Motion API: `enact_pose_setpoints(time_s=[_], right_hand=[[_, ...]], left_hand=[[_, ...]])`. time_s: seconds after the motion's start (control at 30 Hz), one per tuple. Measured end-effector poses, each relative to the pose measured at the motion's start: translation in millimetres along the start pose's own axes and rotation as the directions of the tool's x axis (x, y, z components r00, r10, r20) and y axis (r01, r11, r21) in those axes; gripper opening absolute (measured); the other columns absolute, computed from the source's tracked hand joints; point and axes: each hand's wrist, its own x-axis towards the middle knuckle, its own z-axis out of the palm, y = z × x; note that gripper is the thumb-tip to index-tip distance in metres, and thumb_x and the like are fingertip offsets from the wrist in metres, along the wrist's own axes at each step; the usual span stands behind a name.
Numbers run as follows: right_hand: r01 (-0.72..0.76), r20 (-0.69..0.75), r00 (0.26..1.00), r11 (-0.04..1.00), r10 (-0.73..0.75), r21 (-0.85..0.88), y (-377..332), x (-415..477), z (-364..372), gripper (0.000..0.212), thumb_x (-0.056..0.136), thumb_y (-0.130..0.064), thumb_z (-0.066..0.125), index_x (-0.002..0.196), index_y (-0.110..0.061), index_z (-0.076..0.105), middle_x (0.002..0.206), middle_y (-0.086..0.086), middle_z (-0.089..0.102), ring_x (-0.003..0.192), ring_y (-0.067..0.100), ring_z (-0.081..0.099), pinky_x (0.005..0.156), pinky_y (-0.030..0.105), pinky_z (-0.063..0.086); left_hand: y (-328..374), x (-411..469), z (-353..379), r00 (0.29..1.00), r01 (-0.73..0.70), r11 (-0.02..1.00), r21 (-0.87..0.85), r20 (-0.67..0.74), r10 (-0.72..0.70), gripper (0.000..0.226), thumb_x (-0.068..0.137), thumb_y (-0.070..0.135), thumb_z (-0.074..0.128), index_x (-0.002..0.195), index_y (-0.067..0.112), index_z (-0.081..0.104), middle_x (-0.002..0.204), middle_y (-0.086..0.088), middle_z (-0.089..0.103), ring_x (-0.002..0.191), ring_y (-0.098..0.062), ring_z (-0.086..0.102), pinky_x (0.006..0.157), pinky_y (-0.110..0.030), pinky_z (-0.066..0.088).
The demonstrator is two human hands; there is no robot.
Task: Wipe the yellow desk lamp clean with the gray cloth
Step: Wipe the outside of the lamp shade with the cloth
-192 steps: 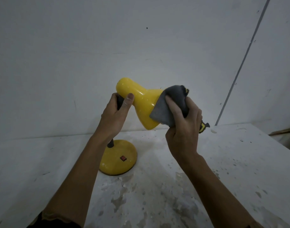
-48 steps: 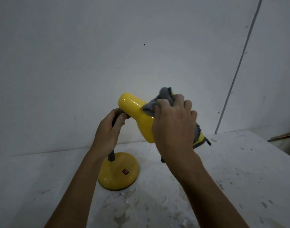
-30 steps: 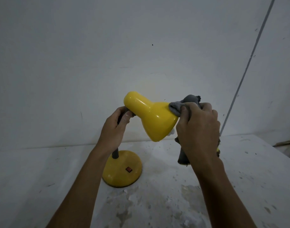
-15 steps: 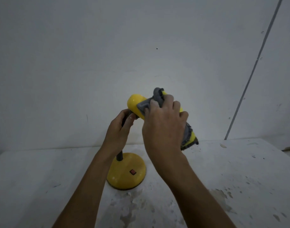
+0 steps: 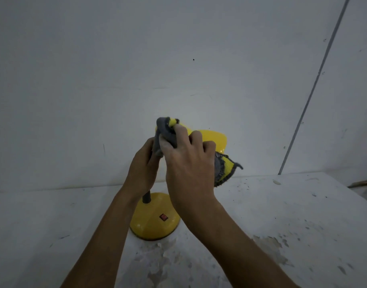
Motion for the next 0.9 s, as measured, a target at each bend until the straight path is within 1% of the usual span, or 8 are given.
enact_pose_setpoints(time_s=[0.13,0.2,0.33,0.5,0.6,0.7,0.83,0.9], right_hand=[[0.02,0.106,0.994,0.998,-0.014,-0.057,20.0,-21.3,-3.6,0.015,0.069,-0.008,0.071,0.078,-0.018,0.066,0.113,0.007,0.06,0.089,0.029,0.049,0.074,0.044,0.039],[0.02,0.099,0.995,0.998,-0.014,-0.056,28.1,-27.1,-5.1,0.022,0.065,-0.004,0.073,0.082,-0.017,0.067,0.112,0.008,0.061,0.088,0.03,0.049,0.072,0.044,0.04],[-0.051,0.031,0.998,0.998,0.053,-0.043,35.4,-27.5,-4.5,0.041,0.069,-0.004,0.073,0.107,-0.017,0.066,0.11,0.009,0.06,0.086,0.03,0.051,0.069,0.041,0.04],[-0.242,0.015,0.97,0.97,0.242,0.027,32.9,0.7,2.3,0.015,0.083,-0.017,0.068,0.097,-0.019,0.066,0.107,0.01,0.06,0.087,0.03,0.053,0.071,0.042,0.04],[-0.285,0.034,0.959,0.953,0.283,0.101,23.6,17.3,3.6,0.012,0.088,-0.018,0.06,0.098,-0.021,0.064,0.106,0.007,0.058,0.09,0.028,0.051,0.075,0.042,0.037],[-0.257,0.01,0.966,0.948,0.259,0.186,10.6,31.9,3.7,0.013,0.088,-0.019,0.057,0.099,-0.024,0.063,0.107,0.005,0.056,0.092,0.026,0.049,0.076,0.04,0.033],[-0.155,0.033,0.988,0.975,0.151,0.162,-8.6,45.3,7.8,0.017,0.085,-0.017,0.059,0.099,-0.026,0.062,0.108,0.005,0.052,0.094,0.024,0.046,0.077,0.04,0.034],[-0.149,0.039,0.989,0.98,0.145,0.129,-11.4,44.4,10.2,0.017,0.084,-0.016,0.06,0.098,-0.024,0.062,0.106,0.006,0.051,0.093,0.025,0.045,0.077,0.041,0.034]], left_hand=[[0.7,0.7,-1.9,1.0,0.023,0.999,0.039,0.018,-0.024,0.033,0.103,0.036,0.036,0.129,0.026,0.054,0.114,0.015,0.065,0.103,0.0,0.06,0.08,-0.021,0.045],[0.3,-0.4,0.4,0.999,0.031,0.998,0.045,0.027,-0.033,0.033,0.104,0.035,0.035,0.13,0.028,0.053,0.114,0.021,0.062,0.105,0.001,0.058,0.078,-0.017,0.042],[1.5,-0.3,1.9,0.999,0.035,0.998,0.045,-0.006,-0.035,0.034,0.104,0.033,0.034,0.131,0.026,0.052,0.113,0.022,0.062,0.105,0.001,0.058,0.078,-0.016,0.04],[1.4,-0.6,2.9,1.0,0.011,0.996,0.094,0.02,-0.013,0.032,0.104,0.031,0.035,0.13,0.025,0.053,0.108,0.026,0.062,0.103,0.0,0.058,0.076,-0.013,0.04],[1.1,-0.4,1.7,1.0,0.006,0.997,0.073,0.01,-0.007,0.032,0.104,0.029,0.036,0.13,0.022,0.054,0.109,0.02,0.064,0.102,-0.004,0.06,0.079,-0.015,0.044],[-1.1,-0.6,2.5,1.0,-0.003,0.998,0.062,0.012,0.002,0.026,0.104,0.028,0.038,0.119,0.024,0.058,0.099,0.016,0.068,0.09,0.0,0.062,0.074,-0.011,0.046],[-2.1,0.4,10.1,0.999,0.046,0.994,0.104,0.025,-0.049,0.022,0.1,0.016,0.049,0.081,0.027,0.051,0.069,0.012,0.056,0.064,0.009,0.058,0.064,-0.016,0.042],[-3.1,-0.3,9.1,0.998,0.049,0.999,-0.018,0.038,-0.048,0.011,0.094,0.031,0.053,0.083,0.026,0.052,0.07,0.011,0.06,0.066,0.001,0.06,0.069,-0.019,0.048]])
